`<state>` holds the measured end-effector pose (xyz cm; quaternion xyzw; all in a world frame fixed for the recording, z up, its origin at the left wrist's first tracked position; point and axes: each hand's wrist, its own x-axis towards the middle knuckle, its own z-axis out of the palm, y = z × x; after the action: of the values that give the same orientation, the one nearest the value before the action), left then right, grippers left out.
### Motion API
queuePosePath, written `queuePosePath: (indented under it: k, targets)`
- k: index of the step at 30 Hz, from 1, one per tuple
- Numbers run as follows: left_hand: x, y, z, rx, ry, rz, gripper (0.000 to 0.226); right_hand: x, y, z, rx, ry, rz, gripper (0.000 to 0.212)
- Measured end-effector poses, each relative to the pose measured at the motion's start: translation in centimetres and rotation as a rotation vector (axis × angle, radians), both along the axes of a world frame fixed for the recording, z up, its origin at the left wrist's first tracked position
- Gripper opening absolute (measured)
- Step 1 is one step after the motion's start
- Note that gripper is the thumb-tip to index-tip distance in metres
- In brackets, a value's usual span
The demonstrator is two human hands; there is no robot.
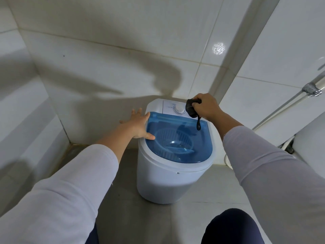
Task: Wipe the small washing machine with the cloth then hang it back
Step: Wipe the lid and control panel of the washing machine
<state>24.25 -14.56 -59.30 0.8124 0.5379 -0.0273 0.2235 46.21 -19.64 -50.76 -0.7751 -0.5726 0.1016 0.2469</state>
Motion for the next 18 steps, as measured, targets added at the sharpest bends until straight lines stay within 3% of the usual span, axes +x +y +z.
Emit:
queuePosePath:
  k: [5,9,18]
  targets:
    - [-0.6,0.6,-0.9,-0.038,-0.018,-0.007,0.114,-0.7,3.1,-1.7,-0.028,0.04,-0.012,0.036]
    - [-0.9,0.9,-1.7,-0.078,-0.056,-0.002,0.114,-1.1,4.8,-3.4,-0.184,-0.102,-0.011,0.04]
    - [-0.9,1.3,-2.2,-0.095,-0.067,-0.024,0.115,-1.1,5.9,-3.4,-0.265,-0.304,0.123,0.041]
